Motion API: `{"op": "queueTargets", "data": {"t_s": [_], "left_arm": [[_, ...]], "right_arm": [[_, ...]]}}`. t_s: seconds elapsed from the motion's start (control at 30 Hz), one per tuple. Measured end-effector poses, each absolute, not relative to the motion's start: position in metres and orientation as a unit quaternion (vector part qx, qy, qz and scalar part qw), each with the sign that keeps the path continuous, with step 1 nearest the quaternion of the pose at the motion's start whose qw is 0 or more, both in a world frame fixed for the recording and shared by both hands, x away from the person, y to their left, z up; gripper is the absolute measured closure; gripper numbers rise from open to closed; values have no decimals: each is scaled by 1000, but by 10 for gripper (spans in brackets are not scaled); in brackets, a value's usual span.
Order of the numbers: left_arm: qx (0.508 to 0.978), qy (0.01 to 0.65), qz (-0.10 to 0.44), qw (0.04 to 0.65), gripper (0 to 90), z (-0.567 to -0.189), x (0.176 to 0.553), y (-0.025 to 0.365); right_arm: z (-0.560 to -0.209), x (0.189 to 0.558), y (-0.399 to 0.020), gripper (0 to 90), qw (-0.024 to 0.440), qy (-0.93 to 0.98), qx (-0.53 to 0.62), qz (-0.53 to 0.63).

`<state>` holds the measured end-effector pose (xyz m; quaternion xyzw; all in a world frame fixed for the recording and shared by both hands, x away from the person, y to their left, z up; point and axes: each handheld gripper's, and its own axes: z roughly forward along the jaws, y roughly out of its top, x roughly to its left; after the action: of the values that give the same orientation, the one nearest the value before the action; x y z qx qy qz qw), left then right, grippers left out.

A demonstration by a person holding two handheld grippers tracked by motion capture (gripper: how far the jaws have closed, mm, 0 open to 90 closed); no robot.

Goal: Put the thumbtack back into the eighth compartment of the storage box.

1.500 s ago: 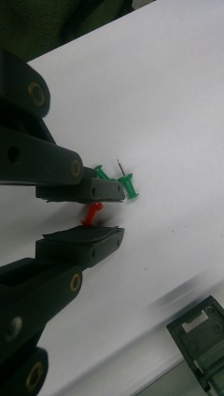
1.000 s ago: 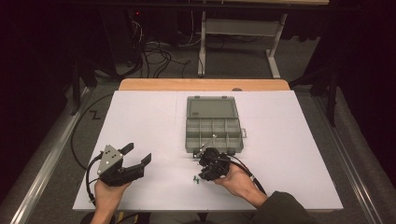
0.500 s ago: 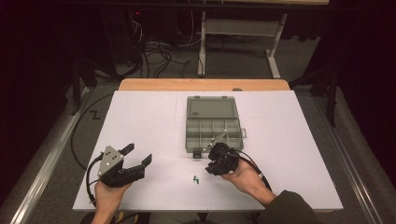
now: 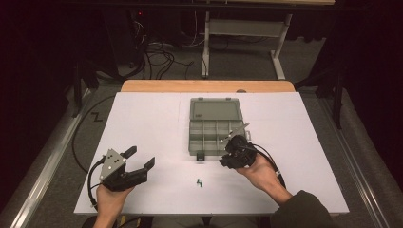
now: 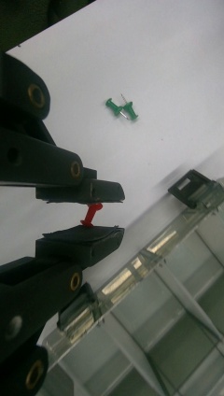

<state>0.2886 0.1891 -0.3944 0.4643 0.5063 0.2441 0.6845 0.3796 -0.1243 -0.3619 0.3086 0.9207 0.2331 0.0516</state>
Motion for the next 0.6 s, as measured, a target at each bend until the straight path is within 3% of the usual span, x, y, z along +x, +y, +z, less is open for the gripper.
{"op": "queueTargets", "data": {"t_s": [0.6], "left_arm": [[464, 506, 244, 685, 246, -394, 289, 189]], "right_arm": [[-353, 403, -154, 792, 78, 899, 362, 234]]}}
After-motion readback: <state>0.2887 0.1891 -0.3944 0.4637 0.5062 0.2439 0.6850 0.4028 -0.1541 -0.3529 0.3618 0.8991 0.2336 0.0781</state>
